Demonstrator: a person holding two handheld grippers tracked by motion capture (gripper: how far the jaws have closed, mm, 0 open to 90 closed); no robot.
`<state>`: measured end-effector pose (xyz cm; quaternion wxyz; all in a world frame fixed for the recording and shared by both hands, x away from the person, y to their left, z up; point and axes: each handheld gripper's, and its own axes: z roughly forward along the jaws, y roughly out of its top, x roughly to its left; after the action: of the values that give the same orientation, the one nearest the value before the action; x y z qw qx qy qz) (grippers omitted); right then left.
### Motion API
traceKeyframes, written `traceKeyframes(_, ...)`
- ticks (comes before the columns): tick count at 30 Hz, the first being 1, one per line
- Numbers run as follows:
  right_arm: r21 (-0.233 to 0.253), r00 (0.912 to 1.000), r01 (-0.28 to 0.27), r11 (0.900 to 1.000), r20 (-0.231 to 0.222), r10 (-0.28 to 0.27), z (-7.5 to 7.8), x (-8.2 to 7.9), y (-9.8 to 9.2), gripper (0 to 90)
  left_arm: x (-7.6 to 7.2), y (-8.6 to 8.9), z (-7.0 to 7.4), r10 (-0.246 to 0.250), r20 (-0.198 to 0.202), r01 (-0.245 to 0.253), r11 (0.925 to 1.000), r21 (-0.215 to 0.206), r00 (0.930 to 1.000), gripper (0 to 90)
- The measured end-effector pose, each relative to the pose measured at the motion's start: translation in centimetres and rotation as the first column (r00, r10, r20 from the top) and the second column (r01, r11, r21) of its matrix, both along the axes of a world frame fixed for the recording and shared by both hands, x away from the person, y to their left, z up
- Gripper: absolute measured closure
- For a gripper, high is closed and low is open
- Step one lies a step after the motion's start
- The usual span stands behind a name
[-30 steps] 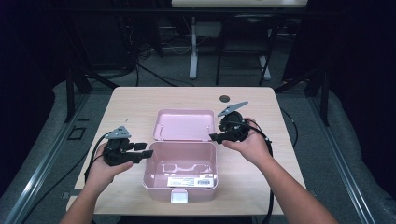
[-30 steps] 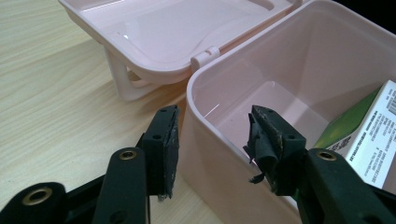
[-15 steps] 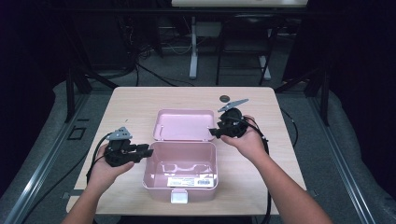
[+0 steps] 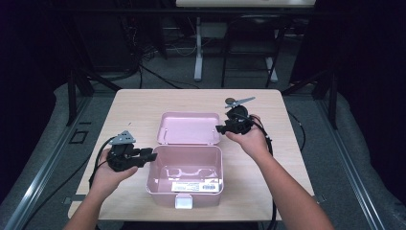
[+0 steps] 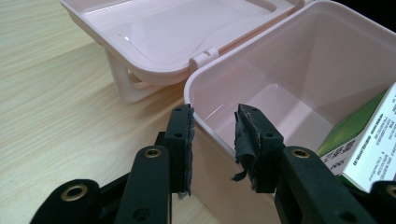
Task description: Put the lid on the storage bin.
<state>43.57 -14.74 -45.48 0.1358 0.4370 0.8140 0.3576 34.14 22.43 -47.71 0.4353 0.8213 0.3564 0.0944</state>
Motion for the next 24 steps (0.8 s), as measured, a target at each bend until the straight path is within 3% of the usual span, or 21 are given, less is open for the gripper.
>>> traceKeyframes(12, -0.013, 0.9984, 0.056, 0.998, -0.012, -0.056, -1.1, 1.5, 0.2, 49.9, 0.0, -0.1, 0.0, 0.007, -0.002, -0.007, 1.0000, -0.001, 1.0000, 66.8)
traceKeyframes(24, -0.013, 0.9970, 0.074, 0.997, -0.020, -0.075, -2.1, 2.6, 1.2, 53.1, 0.0, 0.0, 0.0, 0.008, -0.006, -0.008, 0.9999, -0.007, 1.0000, 67.0)
